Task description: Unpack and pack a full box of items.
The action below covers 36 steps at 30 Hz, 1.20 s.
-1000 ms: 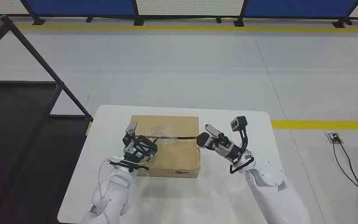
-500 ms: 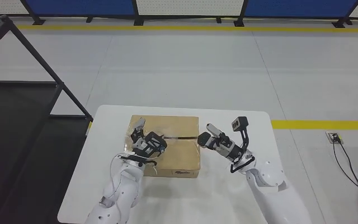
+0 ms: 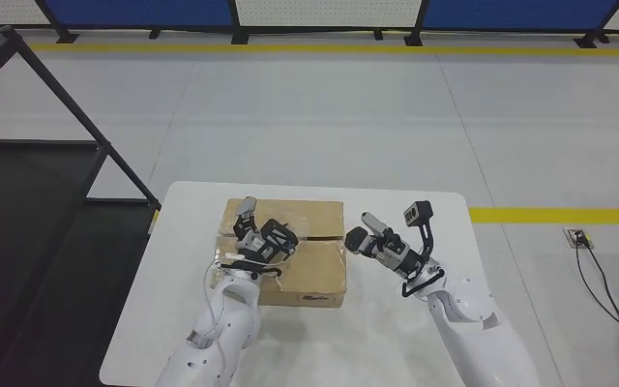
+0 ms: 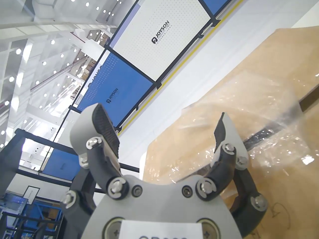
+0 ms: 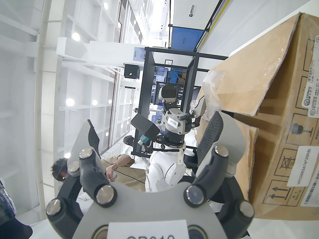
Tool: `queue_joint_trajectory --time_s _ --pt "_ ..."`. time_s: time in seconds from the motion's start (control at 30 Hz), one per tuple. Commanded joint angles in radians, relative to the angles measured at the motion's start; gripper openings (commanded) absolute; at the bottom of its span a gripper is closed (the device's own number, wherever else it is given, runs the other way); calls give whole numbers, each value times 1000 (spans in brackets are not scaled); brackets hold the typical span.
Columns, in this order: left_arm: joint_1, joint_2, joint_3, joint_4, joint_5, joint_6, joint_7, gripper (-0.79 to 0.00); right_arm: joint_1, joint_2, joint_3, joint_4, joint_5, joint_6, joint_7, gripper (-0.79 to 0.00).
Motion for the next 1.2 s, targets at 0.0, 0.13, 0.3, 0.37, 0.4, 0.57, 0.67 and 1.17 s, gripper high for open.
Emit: queue_joint_trajectory --time_s 0.0,0.13,0.3,0.37,0.4,0.57,0.67,1.17 --pt "-2 -3 2 3 -15 11 15 0 3 0 0 5 2 0 2 0" --pt "-8 -10 16 6 -18 20 41 0 6 0 2 11 6 -4 5 0" --pt "-14 -17 37 7 -5 18 56 0 4 1 6 12 9 -10 5 0" --pt "-17 -19 46 6 2 17 62 0 -1 2 11 10 10 -15 5 0" --pt "-17 -21 50 7 4 18 64 0 -4 2 14 8 12 -17 3 0" --pt "-14 -28 76 -1 20 16 84 0 -41 7 50 -11 33 -55 -10 0" --pt "-7 -31 89 -9 34 14 94 0 -76 14 85 -31 45 -79 -13 0" --pt "115 -24 91 -175 94 -44 176 0 -168 31 170 -77 99 -105 14 0"
